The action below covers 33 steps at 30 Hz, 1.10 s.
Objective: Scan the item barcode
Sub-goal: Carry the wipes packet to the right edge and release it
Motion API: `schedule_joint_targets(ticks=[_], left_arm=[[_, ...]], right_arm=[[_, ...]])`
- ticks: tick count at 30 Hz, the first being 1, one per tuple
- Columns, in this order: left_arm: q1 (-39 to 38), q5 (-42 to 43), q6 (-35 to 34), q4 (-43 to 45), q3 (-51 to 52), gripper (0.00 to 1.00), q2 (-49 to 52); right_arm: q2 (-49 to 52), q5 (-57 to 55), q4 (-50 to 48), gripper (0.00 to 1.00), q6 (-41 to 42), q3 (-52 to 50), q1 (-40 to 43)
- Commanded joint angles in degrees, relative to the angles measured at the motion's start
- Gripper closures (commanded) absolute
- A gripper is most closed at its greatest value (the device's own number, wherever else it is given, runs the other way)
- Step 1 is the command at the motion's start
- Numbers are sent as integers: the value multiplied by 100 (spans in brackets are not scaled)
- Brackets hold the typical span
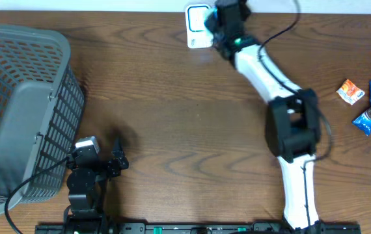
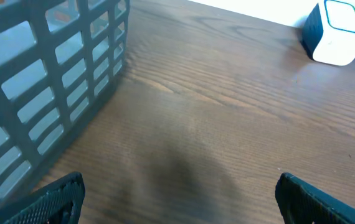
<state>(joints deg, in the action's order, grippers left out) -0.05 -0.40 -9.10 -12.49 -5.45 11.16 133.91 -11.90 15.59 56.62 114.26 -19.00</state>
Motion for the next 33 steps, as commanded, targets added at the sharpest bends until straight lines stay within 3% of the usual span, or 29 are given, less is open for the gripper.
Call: schedule_joint_targets(ticks=[1,5,8,15,21,22,24,26,28,30,32,33], left_arm=[[31,-70,50,-44,149,2,-9],[31,-70,50,-44,149,2,-9],[31,-70,50,-44,149,2,-9],[31,-70,50,-44,149,2,-9],[31,-70,50,-44,149,2,-9],[31,-70,50,-44,149,2,-9],[31,-70,48,-44,149,2,-9],[31,-70,48,-44,149,2,-9],[31,-70,50,-44,149,2,-9],[31,-70,48,-44,149,2,-9],[31,-70,50,-44,149,2,-7],[31,-70,50,-44,149,2,0]], right_arm=[[-1285,-2100,1335,99,-420,98,380],[-1558,-3370,2708,99,-420,98,841],[-1458,-3556,3154,99,-420,59,1314],[-798,-2800,2892,99,-444,20,2424],[-267,-1985,2312,96,-1047,20,3067],[-210,-1930,2258,91,-1060,20,3136],[-109,-1902,2188,71,-1062,20,3279],[-63,-1904,2153,61,-1062,20,3412],[-66,-1829,1998,45,-1099,22,3604],[-129,-1558,1827,18,-1482,22,3713],[-267,-977,1733,1,-1989,28,3797],[-372,-632,1731,1,-2194,31,3823]])
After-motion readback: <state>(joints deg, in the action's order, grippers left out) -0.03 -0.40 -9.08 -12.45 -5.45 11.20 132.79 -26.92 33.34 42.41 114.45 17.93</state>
